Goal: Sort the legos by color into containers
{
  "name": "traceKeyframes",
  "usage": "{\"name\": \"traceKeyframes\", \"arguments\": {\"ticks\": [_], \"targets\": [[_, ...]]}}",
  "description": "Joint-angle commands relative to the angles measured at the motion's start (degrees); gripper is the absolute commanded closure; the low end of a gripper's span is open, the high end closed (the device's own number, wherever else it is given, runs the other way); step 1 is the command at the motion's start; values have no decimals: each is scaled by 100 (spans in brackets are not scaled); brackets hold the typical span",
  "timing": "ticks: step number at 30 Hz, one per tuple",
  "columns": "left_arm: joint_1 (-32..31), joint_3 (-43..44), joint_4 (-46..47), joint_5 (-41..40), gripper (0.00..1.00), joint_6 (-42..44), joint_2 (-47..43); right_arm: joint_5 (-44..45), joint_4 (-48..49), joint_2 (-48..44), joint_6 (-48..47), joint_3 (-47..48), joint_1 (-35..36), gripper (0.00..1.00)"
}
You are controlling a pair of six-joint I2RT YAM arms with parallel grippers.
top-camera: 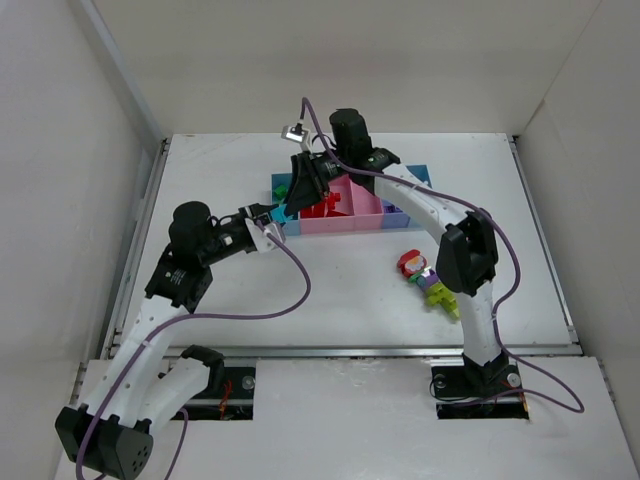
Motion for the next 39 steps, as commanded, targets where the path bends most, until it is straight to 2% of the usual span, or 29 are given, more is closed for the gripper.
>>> {"name": "traceKeyframes", "arguments": {"ticks": [1, 6, 7, 9, 12, 13, 16, 17, 21, 24, 28, 29, 30, 33, 34, 37, 39], "targets": [[-42, 59, 137, -1, 100, -131, -142, 55, 239, -28, -70, 44, -19, 100], [-42, 6, -93, -370, 100, -69, -265, 694, 239, -441, -70, -984, -1098, 100], [-42, 6, -93, -371, 100, -69, -266, 1184, 239, -529, -70, -1177, -1596, 100], [-42, 6, -154, -546, 100, -69, -266, 1652, 239, -792, 95, -1661, -2074, 100], [-42, -47, -154, -609, 100, -174, -266, 2294, 239, -1134, 149, -1908, -2690, 100], [-42, -47, -102, -609, 100, -253, -266, 2583, 178, -1258, 88, -1909, -2770, 100], [-42, 14, -49, -609, 100, -447, -143, 5460, -1497, -1435, -839, -1340, -2736, 100], [-42, 67, 4, -609, 100, -578, -12, 7174, -2232, -1339, -1096, -998, -2613, 100], [-42, 129, 74, -609, 100, -807, 121, 9330, -2635, -1224, -1449, -1003, -2551, 100], [-42, 181, 294, -670, 100, -965, 279, 9817, -2811, -1101, -1705, -1056, -2551, 100], [-42, 330, 505, -793, 100, -1413, 630, 9890, -2881, -960, -1705, -1109, -2498, 100], [-42, 331, 505, -793, 100, -1484, 761, 9890, -2829, -908, -1705, -1161, -2498, 96], [-42, 409, 505, -793, 100, -1537, 815, 9890, -2829, -907, -1705, -1162, -2498, 83], [-42, 550, 505, -793, 100, -1651, 955, 9890, -2829, -855, -1757, -1109, -2498, 53], [-102, 551, 557, -793, 100, -1651, 956, 9890, -2829, -855, -1758, -1039, -2498, 40], [-164, 621, 558, -793, 100, -1704, 1070, 9688, -2776, -855, -1811, -977, -2498, 21], [-165, 683, 558, -793, 100, -1704, 1175, 9556, -2724, -924, -1811, -925, -2498, 18]]}}
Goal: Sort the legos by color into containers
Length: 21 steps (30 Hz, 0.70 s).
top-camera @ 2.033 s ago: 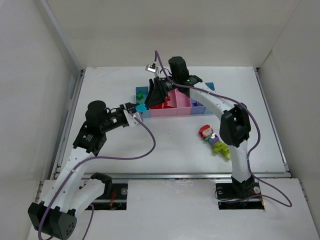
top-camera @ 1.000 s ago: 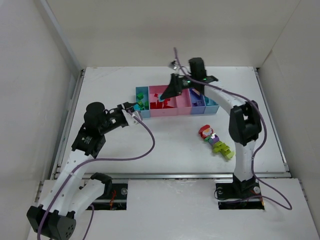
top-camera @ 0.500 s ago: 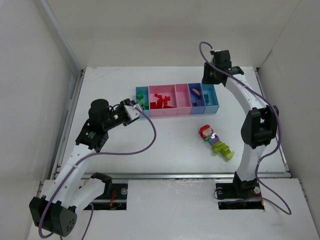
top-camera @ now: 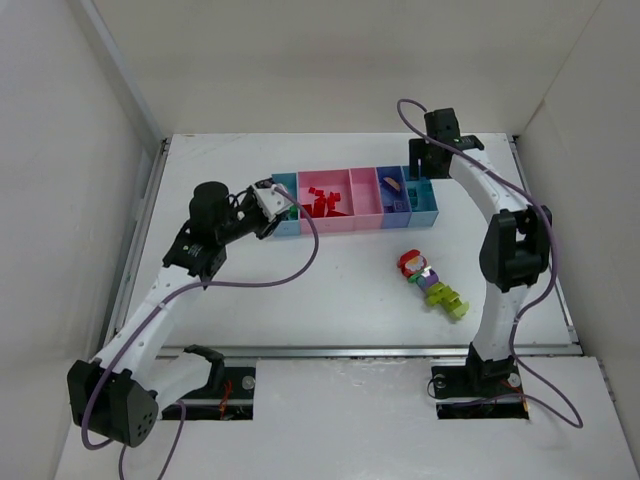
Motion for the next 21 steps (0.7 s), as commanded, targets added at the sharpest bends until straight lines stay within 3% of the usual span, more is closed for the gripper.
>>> {"name": "traceKeyframes", "arguments": {"ticks": [1, 9, 12, 13, 16, 17, 19, 21], "targets": [[-116, 359, 300, 42, 100, -165, 35, -61, 94, -179, -75, 273, 5, 18], [-433, 412, 502, 42, 100, 168, 219, -1713, 604, -953, -400, -96, 5, 15], [-538, 474, 502, 198, 100, 448, 281, -3281, 752, -1260, -803, -306, 5, 15], [-600, 474, 502, 287, 100, 598, 228, -4601, 919, -1357, -857, -446, 5, 15], [-740, 211, 862, 402, 100, 967, 18, -6769, 1596, -1498, -857, -781, 57, 12], [-837, 158, 915, 402, 100, 1073, 17, -7968, 2084, -1411, -666, -834, 266, 12], [-995, 157, 967, 402, 100, 1292, -53, -8646, 3086, -1331, 488, -1088, 513, 11], [-1074, 157, 968, 402, 100, 1364, -53, -8867, 3170, -1148, 548, -705, 1022, 10]]}}
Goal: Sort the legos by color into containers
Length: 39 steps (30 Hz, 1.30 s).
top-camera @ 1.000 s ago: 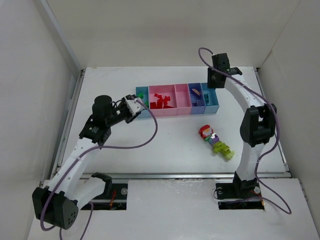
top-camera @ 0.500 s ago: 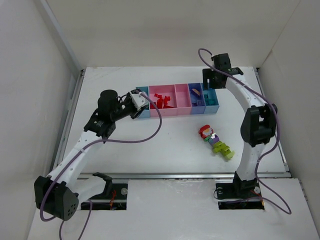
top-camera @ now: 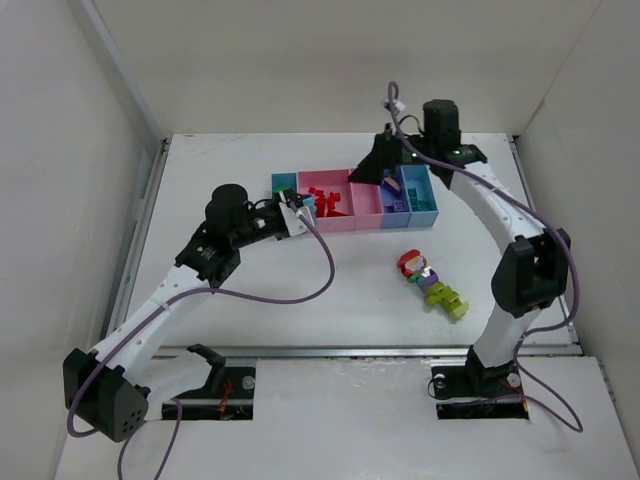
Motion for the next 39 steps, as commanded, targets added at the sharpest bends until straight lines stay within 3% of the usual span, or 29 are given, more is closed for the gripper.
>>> {"name": "traceKeyframes", "arguments": {"ticks": [1, 2, 8, 18, 24, 29, 39], "targets": [[-144, -15, 485, 197, 100, 452, -202, -2155, 1144, 356, 699, 344, 752, 8], [-196, -15, 485, 197, 100, 453, -202, -2287, 1144, 471, 787, 537, 893, 4], [-372, -68, 635, -66, 100, 646, -202, -2499, 1144, 964, 1227, 1364, 1343, 4], [-425, -253, 863, -347, 100, 523, -325, -2675, 1144, 903, 1280, 1173, 1633, 9], [-425, -305, 477, -533, 100, 585, -518, -2456, 1144, 631, 1280, 715, 993, 11], [-425, -428, 537, -585, 100, 453, -694, -2455, 1144, 499, 1228, 662, 991, 11], [-425, -481, 766, -585, 100, 382, -694, -2385, 1144, 638, 1227, 960, 1606, 11]]}}
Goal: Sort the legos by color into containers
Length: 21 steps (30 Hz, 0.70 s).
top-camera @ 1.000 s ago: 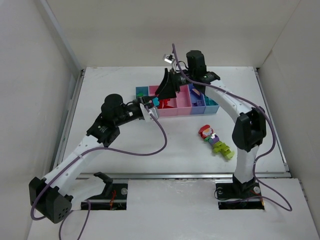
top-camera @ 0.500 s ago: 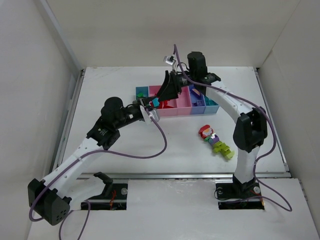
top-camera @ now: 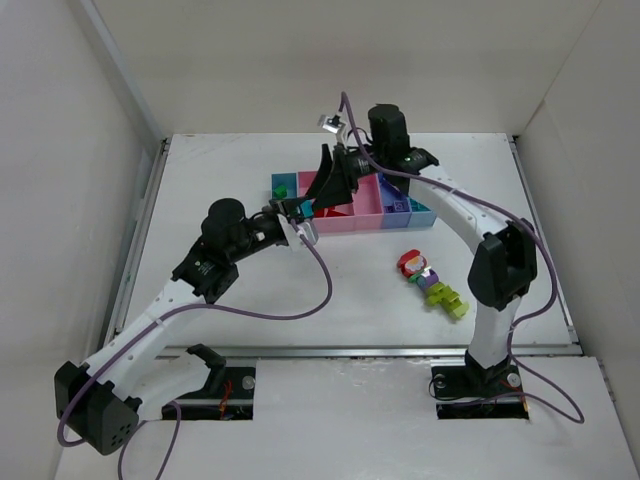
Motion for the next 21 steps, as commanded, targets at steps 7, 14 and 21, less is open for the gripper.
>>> {"name": "traceKeyframes", "arguments": {"ticks": [7, 14, 21], "targets": [[-27, -37, 492, -2, 100, -235, -47, -110, 263, 13, 10, 551, 522, 22], [-27, -37, 492, -63, 100, -287, -47, -5, 263, 13, 10, 552, 522, 84], [-27, -37, 483, -529, 0, -402, -204, 329, 263, -101, 63, 139, 241, 100]]}}
